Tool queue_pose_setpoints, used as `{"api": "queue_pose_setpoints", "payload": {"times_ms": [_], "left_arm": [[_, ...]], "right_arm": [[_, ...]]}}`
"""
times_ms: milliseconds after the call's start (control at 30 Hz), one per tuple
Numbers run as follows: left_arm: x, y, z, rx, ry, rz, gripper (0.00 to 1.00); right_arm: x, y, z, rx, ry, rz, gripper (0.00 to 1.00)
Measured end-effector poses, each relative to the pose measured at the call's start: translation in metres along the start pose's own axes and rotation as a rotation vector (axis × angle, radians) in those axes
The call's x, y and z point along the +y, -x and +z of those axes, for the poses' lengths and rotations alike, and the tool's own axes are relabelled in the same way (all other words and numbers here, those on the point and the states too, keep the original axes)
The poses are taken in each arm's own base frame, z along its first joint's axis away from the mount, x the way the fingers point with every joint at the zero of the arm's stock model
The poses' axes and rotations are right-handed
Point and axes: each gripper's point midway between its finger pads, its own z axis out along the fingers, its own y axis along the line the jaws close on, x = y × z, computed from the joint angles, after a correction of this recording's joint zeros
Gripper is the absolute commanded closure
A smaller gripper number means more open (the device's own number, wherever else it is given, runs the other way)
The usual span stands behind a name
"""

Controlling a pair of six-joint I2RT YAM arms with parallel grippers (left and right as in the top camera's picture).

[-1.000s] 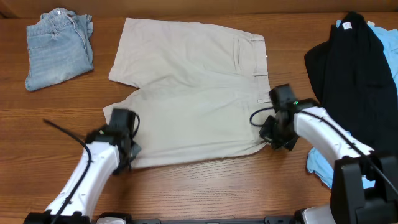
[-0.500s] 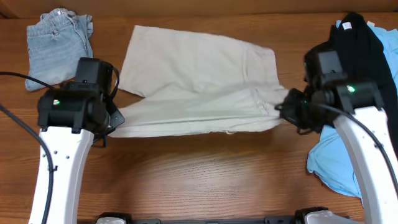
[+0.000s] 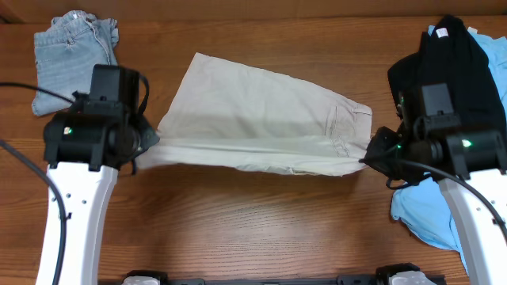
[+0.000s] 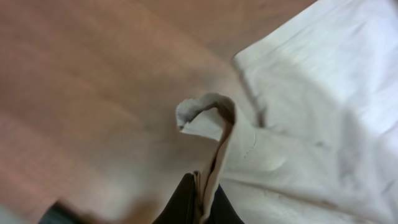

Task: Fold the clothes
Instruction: 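Lift the hems and fold the shorts upward onto the waistband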

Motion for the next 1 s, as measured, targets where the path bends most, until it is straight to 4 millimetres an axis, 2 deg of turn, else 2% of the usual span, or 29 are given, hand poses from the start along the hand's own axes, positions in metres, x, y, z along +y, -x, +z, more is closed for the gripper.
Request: {"api": "queue_pose_setpoints", "payload": {"times_ms": [133, 233, 400, 500, 533, 567, 600, 633, 667, 700, 733, 833, 1000], "left_arm": [[-0.027, 0.014, 0.024, -0.029, -0.024, 0.012, 0.96], [-0.046, 0.021, 0.056, -0.022, -0.013, 0.021, 0.96], [-0.079, 0.036, 0.117, -0.030, -0.006, 0.028, 0.96], [-0.097, 0.044, 0.152, -0.052, -0.018, 0.022, 0.92], [-0.104, 0.049, 0.161, -0.071, -0.030, 0.016, 0.85], [-0.110, 0.053, 0.168, -0.088, -0.043, 0.010, 0.74], [-0.116, 0.058, 0.175, -0.107, -0.059, 0.002, 0.60], [-0.123, 0.063, 0.183, -0.130, -0.075, -0.001, 0.41], [-0.128, 0.067, 0.188, -0.143, -0.083, 0.000, 0.12], [-0.133, 0.071, 0.194, -0.161, -0.095, -0.003, 0.00], [-0.139, 0.075, 0.200, -0.181, -0.110, -0.010, 0.00], [-0.149, 0.083, 0.210, -0.218, -0.138, -0.024, 0.00], [-0.152, 0.087, 0.213, -0.232, -0.142, 0.015, 0.00]], "right_arm": [[-0.001, 0.014, 0.028, 0.009, -0.038, 0.009, 0.96], [0.001, 0.026, 0.048, 0.012, -0.062, 0.012, 0.96], [0.012, 0.058, 0.084, -0.022, -0.076, 0.010, 0.96], [0.016, 0.076, 0.113, -0.034, -0.092, 0.011, 0.86], [0.019, 0.083, 0.123, -0.044, -0.089, 0.010, 0.78], [0.021, 0.089, 0.130, -0.055, -0.085, 0.009, 0.70], [0.025, 0.099, 0.140, -0.077, -0.075, 0.009, 0.64], [0.027, 0.107, 0.149, -0.096, -0.071, 0.011, 0.54], [0.031, 0.115, 0.158, -0.115, -0.062, 0.009, 0.31], [0.033, 0.123, 0.166, -0.132, -0.055, 0.011, 0.13], [0.036, 0.132, 0.174, -0.157, -0.042, 0.016, 0.00], [0.045, 0.151, 0.190, -0.214, -0.011, 0.011, 0.00], [0.046, 0.153, 0.191, -0.211, -0.014, 0.012, 0.00]]}}
